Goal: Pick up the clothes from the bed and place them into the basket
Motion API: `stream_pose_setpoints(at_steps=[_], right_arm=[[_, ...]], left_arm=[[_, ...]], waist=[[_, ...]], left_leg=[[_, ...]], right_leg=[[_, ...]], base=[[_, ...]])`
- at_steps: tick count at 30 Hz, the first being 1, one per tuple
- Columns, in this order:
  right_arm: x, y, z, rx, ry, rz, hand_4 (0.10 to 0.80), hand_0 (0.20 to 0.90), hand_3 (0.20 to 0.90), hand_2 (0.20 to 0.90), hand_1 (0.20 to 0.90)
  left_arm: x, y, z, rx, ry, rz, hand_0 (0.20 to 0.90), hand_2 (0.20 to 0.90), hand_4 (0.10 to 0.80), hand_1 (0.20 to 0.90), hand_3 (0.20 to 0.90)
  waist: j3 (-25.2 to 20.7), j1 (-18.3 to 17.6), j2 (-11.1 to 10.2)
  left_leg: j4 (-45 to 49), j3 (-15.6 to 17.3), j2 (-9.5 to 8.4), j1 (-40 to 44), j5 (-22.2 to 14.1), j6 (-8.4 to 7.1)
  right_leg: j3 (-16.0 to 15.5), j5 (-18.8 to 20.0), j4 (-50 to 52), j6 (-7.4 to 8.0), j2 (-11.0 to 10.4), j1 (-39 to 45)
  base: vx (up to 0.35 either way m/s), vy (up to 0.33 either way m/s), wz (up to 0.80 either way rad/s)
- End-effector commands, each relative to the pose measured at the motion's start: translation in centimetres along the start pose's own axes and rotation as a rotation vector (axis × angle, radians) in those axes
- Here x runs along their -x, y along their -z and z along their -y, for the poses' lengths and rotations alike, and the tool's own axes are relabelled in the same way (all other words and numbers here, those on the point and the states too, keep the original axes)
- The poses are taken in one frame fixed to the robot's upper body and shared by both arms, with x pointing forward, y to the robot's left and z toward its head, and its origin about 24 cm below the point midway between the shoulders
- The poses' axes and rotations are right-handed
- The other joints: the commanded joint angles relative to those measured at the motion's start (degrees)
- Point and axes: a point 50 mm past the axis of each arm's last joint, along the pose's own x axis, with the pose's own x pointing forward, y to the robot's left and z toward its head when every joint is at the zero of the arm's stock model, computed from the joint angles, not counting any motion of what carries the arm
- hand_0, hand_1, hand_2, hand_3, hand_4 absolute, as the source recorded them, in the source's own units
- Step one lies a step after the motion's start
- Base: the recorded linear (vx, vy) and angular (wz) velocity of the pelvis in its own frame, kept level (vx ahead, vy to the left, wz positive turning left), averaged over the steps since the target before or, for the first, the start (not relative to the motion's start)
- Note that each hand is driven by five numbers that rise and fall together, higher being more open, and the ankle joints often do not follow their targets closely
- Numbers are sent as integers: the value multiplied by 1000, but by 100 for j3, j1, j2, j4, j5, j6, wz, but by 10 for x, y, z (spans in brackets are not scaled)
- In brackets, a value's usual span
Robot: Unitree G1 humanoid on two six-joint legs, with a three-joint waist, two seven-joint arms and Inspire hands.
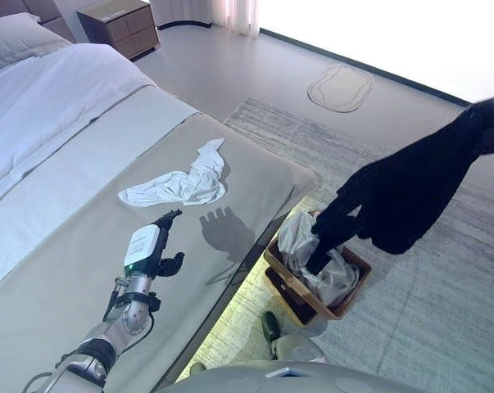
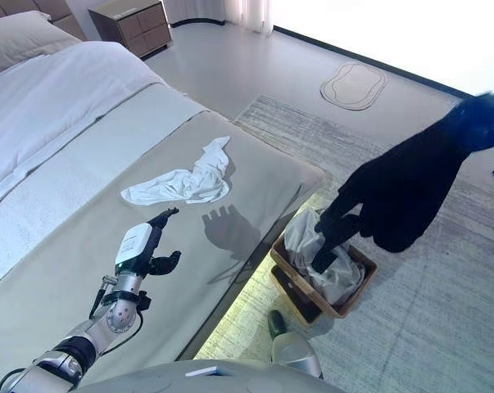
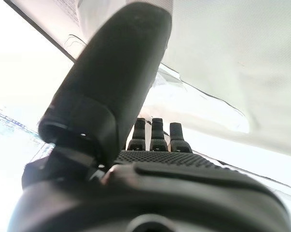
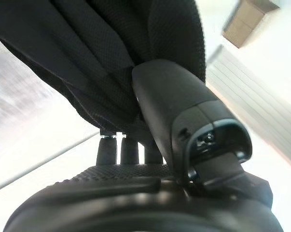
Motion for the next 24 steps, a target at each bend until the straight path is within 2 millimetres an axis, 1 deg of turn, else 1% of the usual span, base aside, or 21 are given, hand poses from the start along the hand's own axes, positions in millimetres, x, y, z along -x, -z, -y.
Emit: stream_pose_setpoints(at_steps=[1, 5, 7, 10, 12, 15, 20, 24], right_arm=[[1, -18, 21, -10, 163, 99, 100, 300, 200, 300, 300], [-4, 7, -3, -46, 137, 21, 100, 300, 200, 300, 300], [-4, 10, -7, -57, 130, 13, 100, 300, 200, 300, 300], [-10, 24, -28, -98, 96, -32, 100, 300, 200, 300, 300], [-12, 31, -41, -93, 66, -53, 100, 300, 200, 300, 300], [-12, 45, -60, -90, 28, -99, 100, 300, 200, 300, 300], [-13, 53, -73, -113, 7, -142, 100, 300, 200, 300, 300], [-12, 63, -85, -126, -4, -176, 100, 300, 200, 300, 300]], left_arm=[[-32, -9, -39, -18, -151, 83, 900, 900, 800, 900, 900], [-38, -13, -43, -19, -161, 95, 900, 900, 800, 900, 900], [-39, -14, -44, -21, -160, 99, 900, 900, 800, 900, 900], [-40, -17, -42, -18, -151, 108, 900, 900, 800, 900, 900], [-39, -18, -41, -13, -144, 113, 900, 900, 800, 900, 900], [-39, -21, -38, -5, -132, 127, 900, 900, 800, 900, 900], [-42, -26, -37, 4, -129, 133, 900, 900, 800, 900, 900], [-41, -28, -34, 11, -117, 143, 900, 900, 800, 900, 900]], waist=[[-339, 161, -131], [-280, 206, -86], [-267, 214, -79], [-231, 264, -28], [-222, 281, -2], [-220, 325, 35], [-184, 376, 85], [-165, 415, 112]], left_leg=[[380, -307, 6, -323, -218, 96], [419, -318, 9, -336, -242, 111], [425, -327, 8, -342, -244, 111], [418, -388, -7, -334, -250, 96], [378, -408, -11, -302, -233, 90], [328, -422, -5, -277, -207, 77], [278, -436, -9, -285, -176, 65], [228, -459, -17, -272, -155, 70]], right_leg=[[-239, -734, 898, 230, -140, -7], [-263, -747, 928, 230, -158, -14], [-273, -746, 931, 230, -163, -16], [-316, -734, 894, 227, -182, 18], [-328, -719, 857, 232, -188, 55], [-336, -683, 788, 243, -190, 86], [-379, -658, 730, 250, -202, 97], [-408, -654, 696, 253, -207, 127]], base=[[0, 0, 0], [-31, -33, 1], [0, 0, 0], [0, 0, 0], [35, -21, 3], [23, -32, 4], [-2, -22, 7], [5, -28, 6]])
